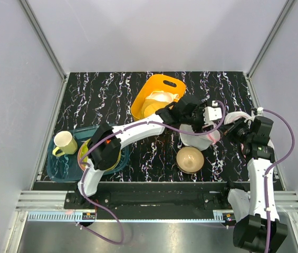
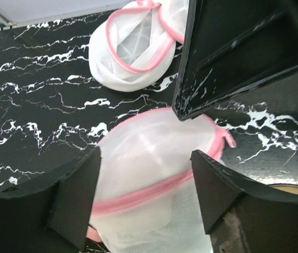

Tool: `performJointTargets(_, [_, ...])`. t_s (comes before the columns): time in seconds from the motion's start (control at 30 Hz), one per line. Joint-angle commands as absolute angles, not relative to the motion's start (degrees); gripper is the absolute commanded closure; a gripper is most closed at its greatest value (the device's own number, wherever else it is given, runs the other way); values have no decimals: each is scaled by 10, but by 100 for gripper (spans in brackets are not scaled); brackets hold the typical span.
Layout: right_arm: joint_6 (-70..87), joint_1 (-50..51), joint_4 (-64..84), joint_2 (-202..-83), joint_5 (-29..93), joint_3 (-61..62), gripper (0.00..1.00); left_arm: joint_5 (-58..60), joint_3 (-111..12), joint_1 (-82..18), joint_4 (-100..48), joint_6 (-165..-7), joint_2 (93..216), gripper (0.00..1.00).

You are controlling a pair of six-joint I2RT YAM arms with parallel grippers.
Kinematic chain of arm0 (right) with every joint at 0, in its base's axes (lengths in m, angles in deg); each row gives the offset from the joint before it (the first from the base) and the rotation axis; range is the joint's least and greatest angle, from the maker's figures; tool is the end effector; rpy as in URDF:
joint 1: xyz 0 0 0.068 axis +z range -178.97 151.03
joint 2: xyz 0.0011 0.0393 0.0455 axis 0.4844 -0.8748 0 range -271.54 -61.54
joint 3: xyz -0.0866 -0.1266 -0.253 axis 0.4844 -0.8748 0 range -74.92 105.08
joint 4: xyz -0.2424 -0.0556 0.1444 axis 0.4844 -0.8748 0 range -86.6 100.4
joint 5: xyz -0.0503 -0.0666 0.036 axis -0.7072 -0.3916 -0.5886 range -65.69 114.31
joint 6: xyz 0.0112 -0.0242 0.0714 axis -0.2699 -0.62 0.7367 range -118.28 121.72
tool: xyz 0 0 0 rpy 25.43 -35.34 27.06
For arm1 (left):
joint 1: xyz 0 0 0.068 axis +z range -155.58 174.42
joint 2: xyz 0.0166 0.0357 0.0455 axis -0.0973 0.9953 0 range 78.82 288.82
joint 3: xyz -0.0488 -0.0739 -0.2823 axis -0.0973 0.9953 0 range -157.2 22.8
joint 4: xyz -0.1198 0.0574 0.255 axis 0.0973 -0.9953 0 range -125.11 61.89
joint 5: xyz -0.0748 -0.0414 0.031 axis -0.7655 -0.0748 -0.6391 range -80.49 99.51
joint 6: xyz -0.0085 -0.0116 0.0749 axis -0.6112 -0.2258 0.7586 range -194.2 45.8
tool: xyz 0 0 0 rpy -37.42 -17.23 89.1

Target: Unzip the laundry bag and remove the bra

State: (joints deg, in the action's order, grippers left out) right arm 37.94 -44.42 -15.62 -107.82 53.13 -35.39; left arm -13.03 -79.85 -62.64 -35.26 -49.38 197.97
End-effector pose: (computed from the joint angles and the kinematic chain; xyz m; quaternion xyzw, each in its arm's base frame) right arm 0.2095 -0.0257 0.2782 0.2633 0.8172 0.2985 0.4168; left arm 0.2843 -0.4843 0.2913 0.6187 0.5501 -0.3061 0.4701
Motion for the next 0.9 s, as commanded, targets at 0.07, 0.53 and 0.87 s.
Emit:
performJointTargets(0.07, [355, -446, -158, -1072, 527, -318, 100, -101, -823, -627, -332, -456, 1991, 47])
performJointTargets(0.53, [320, -446, -194, -1111, 545, -333, 52, -72, -787, -603, -322, -473, 1962, 100])
performJointTargets(0.87, [326, -446, -210, -1065, 539, -391, 40, -62, -751, -584, -307, -477, 1953, 100])
